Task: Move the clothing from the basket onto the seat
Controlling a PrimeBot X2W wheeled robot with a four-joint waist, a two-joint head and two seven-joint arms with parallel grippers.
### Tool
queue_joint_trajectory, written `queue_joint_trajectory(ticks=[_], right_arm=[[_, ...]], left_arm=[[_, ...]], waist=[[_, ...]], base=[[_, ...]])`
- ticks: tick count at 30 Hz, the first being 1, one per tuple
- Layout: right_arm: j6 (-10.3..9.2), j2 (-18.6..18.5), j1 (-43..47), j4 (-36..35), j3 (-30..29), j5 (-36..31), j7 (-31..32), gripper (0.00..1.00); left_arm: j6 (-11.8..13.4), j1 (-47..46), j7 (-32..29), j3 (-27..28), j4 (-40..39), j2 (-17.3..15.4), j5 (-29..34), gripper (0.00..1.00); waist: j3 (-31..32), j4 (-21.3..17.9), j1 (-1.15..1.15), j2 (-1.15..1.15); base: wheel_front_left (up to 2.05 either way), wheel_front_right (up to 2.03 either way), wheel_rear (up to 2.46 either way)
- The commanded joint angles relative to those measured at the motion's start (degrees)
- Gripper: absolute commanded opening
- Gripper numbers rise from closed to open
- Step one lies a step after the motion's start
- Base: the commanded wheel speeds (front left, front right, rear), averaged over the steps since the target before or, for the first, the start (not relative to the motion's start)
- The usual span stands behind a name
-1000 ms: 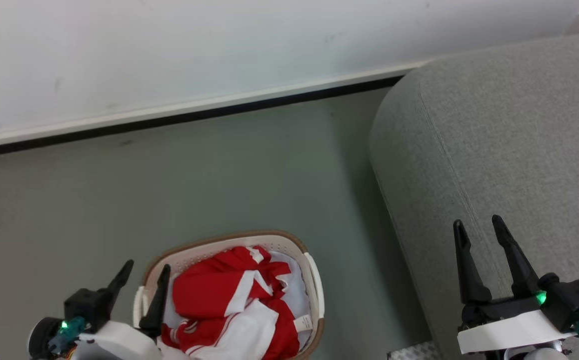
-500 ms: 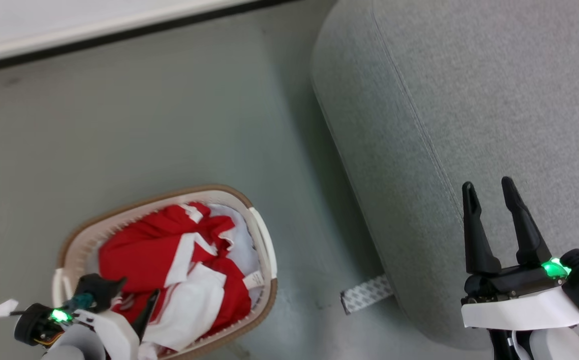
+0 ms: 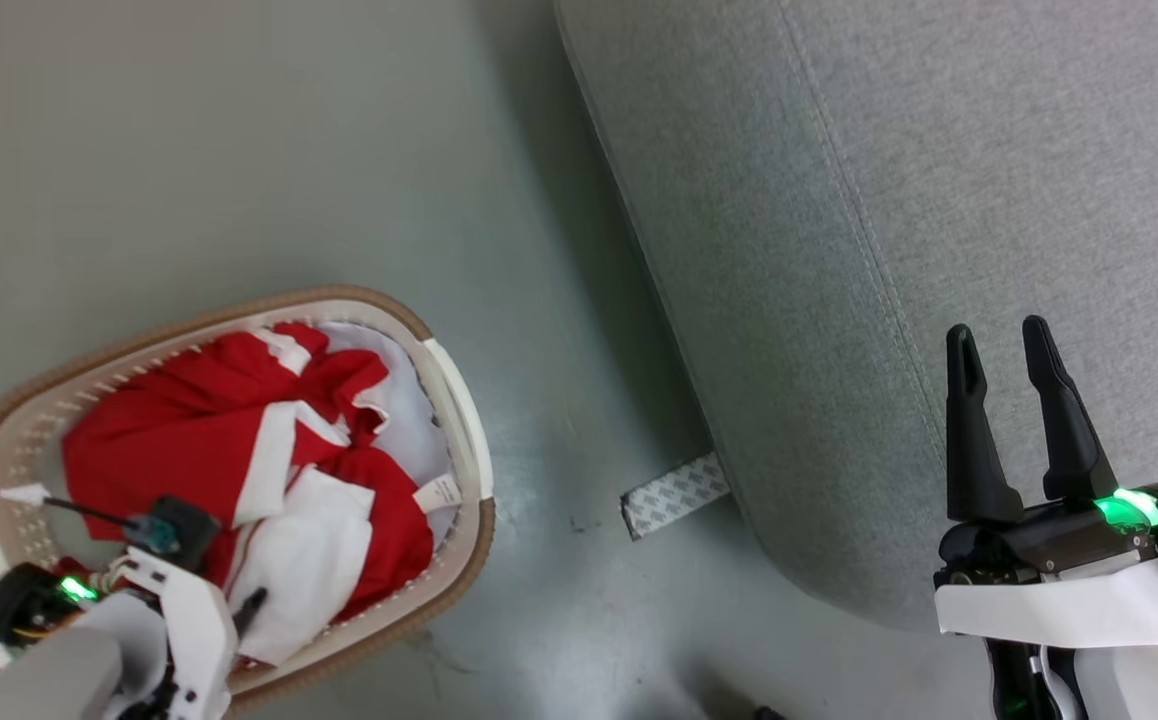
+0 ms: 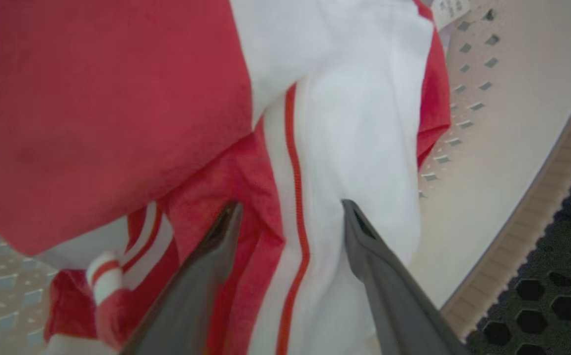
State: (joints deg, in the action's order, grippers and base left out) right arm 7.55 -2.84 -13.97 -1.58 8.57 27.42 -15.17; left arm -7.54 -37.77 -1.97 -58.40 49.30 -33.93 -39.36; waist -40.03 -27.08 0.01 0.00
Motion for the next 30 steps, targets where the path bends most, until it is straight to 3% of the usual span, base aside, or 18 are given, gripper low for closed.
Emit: queue_joint_trajectory(ticks=[1, 9, 10, 11, 12, 19, 30], right_arm=[[-0.12, -0.09, -0.82, -0.4, 0.12, 0.63, 0.04, 1.0], [-0.12, -0.1, -1.29, -0.77, 1.67, 2.7, 0.03, 1.0], [-0.12, -0.1, -1.19, -0.88, 1.7, 2.73, 0.03, 1.0], [-0.12, -0.08, -1.09, -0.98, 1.75, 2.79, 0.04, 1.0], [-0.12, -0.09, -1.03, -1.03, 1.74, 2.8, 0.03, 1.0], [-0.12, -0.08, -1.6, 0.16, 1.1, 1.6, 0.04, 1.0], [-0.12, -0.16, -1.44, 3.9, -0.57, -3.72, 0.03, 1.0]], left_arm=[[0.1, -1.76, -0.35, -1.07, 0.15, -1.2, -1.07, 1.0], [0.1, -5.99, -2.99, -8.09, 3.08, -2.36, -4.56, 0.97], [0.1, -6.32, -2.94, -8.75, 3.45, -2.17, -4.85, 0.68], [0.1, -6.59, -2.77, -9.55, 3.69, -2.1, -5.07, 0.2], [0.09, -6.76, -2.48, -10.15, 3.94, -2.0, -5.48, 0.0], [0.09, -6.32, 1.15, -12.26, 5.52, 0.31, -8.32, 0.0], [0.09, -1.71, 9.04, -14.2, 4.83, 7.95, -11.54, 0.0]], waist=[[-2.53, -1.37, -0.01, 0.0], [-5.82, -3.0, -0.01, 0.0], [-5.9, -3.04, -0.01, 0.0], [-5.93, -3.06, -0.01, 0.0], [-5.9, -3.08, -0.01, 0.0], [-2.28, -1.96, -0.01, 0.0], [12.01, 5.55, -0.01, 0.0]], base=[[0.0, 0.0, 0.0], [0.0, 0.0, 0.0], [0.0, 0.0, 0.0], [0.0, 0.0, 0.0], [0.0, 0.0, 0.0], [0.0, 0.0, 0.0], [0.0, 0.0, 0.0]])
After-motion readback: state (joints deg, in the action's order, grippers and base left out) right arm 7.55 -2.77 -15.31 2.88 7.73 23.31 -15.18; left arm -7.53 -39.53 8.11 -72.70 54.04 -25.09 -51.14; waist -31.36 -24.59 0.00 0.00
